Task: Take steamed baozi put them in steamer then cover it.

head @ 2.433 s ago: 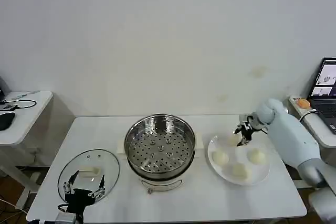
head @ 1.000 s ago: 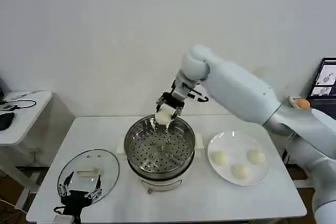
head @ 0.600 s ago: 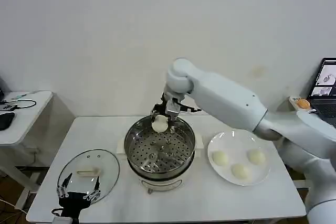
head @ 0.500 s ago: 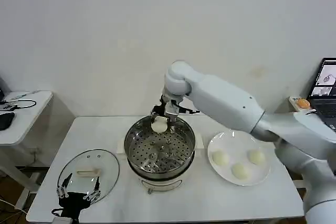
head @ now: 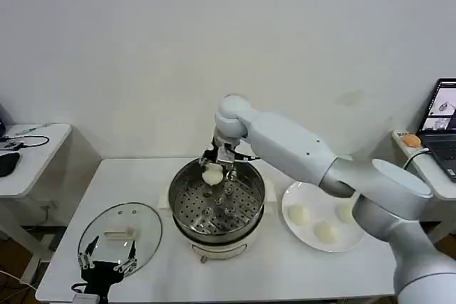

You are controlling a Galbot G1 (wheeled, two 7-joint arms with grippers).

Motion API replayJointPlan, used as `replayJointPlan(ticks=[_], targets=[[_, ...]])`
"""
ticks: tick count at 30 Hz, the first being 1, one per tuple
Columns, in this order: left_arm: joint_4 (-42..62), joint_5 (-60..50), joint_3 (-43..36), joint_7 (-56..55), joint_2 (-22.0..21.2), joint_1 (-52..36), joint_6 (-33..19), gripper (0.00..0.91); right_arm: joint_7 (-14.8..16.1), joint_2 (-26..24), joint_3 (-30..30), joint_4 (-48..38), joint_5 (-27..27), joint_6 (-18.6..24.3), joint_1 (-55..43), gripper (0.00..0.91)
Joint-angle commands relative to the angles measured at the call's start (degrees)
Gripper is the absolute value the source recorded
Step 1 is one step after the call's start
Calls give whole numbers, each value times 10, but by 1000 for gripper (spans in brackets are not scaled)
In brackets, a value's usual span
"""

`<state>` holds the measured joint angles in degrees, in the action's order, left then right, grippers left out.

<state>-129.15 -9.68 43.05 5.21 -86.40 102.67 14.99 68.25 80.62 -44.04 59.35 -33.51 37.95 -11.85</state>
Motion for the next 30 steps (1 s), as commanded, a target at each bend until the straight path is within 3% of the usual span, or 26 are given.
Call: replayJointPlan(ticks=[1, 9, 13, 15, 16, 19, 21, 23, 24, 27, 30], targets=[[4, 0, -1, 0, 0, -2, 0, 907, -17, 13, 1, -27, -10, 2, 5, 907], [4, 0, 0, 0, 0, -2, 0, 907, -15, -2, 1, -2, 10, -23, 1, 907], [5, 0, -3, 0, -1, -3, 0, 907, 1, -38, 8, 65, 49, -50, -19, 907], [5, -1, -4, 1, 0, -3, 0, 907, 5, -65, 12, 109, 87, -83, -36, 907], [4, -1, -5, 1, 1, -3, 0, 907, -3, -92, 17, 140, 120, -120, -46, 907], [1, 0, -5, 1, 2, -4, 0, 907, -52, -150, 21, 217, 167, -213, -67, 907], [0, 1, -6, 2, 4, -6, 0, 907, -61, -190, 28, 243, 205, -256, -74, 907], [-3, 2, -8, 3, 6, -8, 0, 907, -85, -239, 23, 283, 242, -329, -85, 907], [-5, 2, -8, 4, 8, -9, 1, 907, -84, -274, 25, 305, 274, -378, -86, 907], [-13, 2, -10, 6, 9, -11, 3, 907, -83, -334, 37, 334, 319, -452, -78, 907], [-23, 3, -13, 9, 12, -9, 3, 907, -75, -398, 43, 346, 351, -484, -71, 907]])
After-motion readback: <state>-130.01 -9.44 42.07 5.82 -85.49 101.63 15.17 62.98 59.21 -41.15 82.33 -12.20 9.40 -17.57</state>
